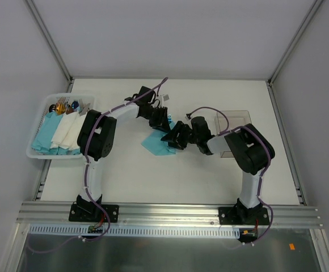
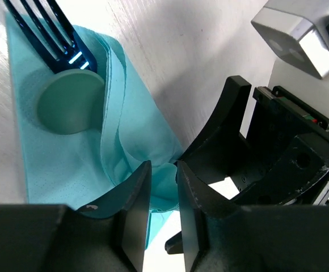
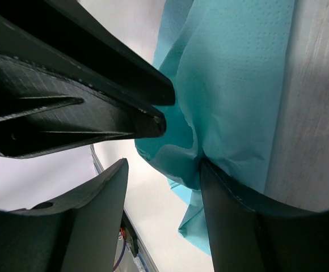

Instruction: Place the utensils on the paper napkin and roll it up

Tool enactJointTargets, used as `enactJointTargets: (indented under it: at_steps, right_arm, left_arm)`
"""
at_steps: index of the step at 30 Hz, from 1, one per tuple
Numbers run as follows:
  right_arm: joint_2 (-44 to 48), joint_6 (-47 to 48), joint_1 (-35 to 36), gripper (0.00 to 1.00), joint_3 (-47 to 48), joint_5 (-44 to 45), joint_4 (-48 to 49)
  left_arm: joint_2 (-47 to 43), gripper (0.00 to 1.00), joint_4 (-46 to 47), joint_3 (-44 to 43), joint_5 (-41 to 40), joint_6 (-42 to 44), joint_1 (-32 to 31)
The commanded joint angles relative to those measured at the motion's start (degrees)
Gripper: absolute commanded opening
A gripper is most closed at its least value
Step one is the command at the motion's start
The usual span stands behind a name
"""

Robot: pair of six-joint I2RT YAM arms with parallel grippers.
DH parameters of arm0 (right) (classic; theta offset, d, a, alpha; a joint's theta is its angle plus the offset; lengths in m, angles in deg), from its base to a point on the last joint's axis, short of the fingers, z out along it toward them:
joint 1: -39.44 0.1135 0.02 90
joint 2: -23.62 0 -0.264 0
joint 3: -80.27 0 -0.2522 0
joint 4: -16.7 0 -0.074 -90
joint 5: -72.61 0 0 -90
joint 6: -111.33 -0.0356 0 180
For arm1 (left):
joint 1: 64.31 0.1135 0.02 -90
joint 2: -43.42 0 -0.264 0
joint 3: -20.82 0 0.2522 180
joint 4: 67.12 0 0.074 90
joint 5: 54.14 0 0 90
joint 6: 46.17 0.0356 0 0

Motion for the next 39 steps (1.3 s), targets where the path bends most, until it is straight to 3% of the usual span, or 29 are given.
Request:
enactJointTargets:
  at_steps: [1,12,26,39]
  right_arm:
    - [1.6,2.0,0.6,0.57,1.3,-0.6,-2.4]
    - [6.7,2.3,0.8,0.57,2.4,-0.4,-5.8]
    - [11.7,0.4,0.6,0.54,2.5,-0.1,-6.0]
    - [6.3,2.3,1.0,0.49,2.5,0.8,-8.7]
  left_arm:
    - [0.0,0.24,-2.5,0.9,1.6,2.1,-0.5]
    - [-4.2,0.09,-4.1,4.7,0.9,3.8,0.3]
    - [-6.2,0.01,-5.6,8.4,-0.4,6.4,1.1]
    - [-6.9,0.0,-5.6,9.2,-1.3,6.4,2.4]
